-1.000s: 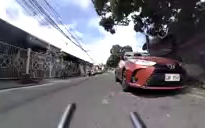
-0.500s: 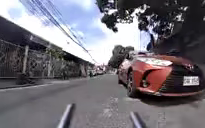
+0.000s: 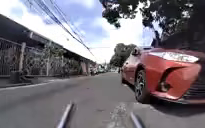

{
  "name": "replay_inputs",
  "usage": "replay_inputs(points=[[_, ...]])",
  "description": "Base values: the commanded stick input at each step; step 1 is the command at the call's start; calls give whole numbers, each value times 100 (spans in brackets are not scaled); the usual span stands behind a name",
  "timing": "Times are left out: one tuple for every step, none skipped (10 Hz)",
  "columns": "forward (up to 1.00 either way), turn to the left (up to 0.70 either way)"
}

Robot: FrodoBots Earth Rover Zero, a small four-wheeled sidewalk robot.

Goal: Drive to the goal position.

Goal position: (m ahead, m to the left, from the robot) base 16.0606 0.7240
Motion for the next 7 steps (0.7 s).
replay_inputs(points=[[100,-40],[100,-40],[100,-27],[100,0],[100,0],[100,0],[100,0]])
